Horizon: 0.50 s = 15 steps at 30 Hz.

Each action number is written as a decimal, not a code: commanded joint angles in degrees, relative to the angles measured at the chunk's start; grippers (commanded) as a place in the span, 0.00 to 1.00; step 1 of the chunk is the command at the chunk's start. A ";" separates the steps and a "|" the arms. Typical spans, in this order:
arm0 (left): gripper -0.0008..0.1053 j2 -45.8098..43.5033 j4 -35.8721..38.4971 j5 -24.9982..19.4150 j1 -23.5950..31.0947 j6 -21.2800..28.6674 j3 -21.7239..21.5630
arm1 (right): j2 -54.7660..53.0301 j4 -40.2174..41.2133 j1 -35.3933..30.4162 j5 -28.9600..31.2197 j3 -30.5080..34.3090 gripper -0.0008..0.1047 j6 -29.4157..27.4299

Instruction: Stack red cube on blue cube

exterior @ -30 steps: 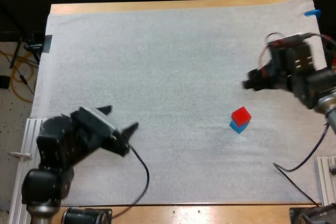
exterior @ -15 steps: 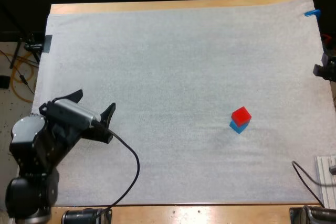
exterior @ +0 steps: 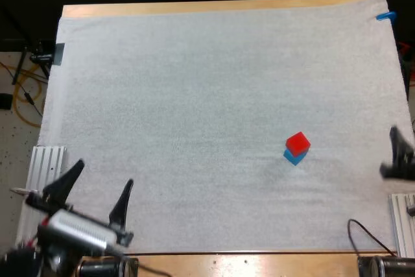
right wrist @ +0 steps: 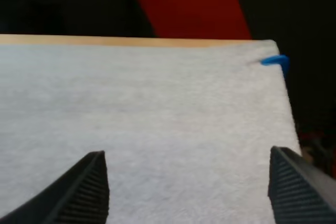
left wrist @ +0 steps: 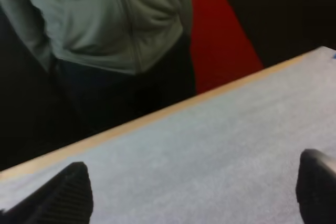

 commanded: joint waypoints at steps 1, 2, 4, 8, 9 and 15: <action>0.73 -2.34 1.81 -2.27 0.14 -0.65 0.05 | -4.81 -0.17 0.09 -1.11 1.92 0.61 -0.51; 0.73 -3.28 2.47 -3.45 0.14 -0.65 0.05 | -6.55 -0.17 0.09 -1.11 2.75 0.61 -0.51; 0.73 -6.55 4.97 -6.32 0.14 -0.65 0.05 | -13.02 0.63 0.09 -0.97 5.30 0.61 -0.01; 0.73 -10.89 7.47 -7.10 0.14 -1.16 0.76 | -20.27 3.36 0.09 -0.97 7.54 0.61 1.67; 0.73 -12.23 8.34 -7.10 0.14 -2.21 1.16 | -22.20 4.14 0.09 -0.97 8.12 0.61 1.67; 0.73 -14.16 13.39 -7.91 0.26 -2.22 2.46 | -25.09 5.91 0.09 -1.11 8.79 0.61 0.79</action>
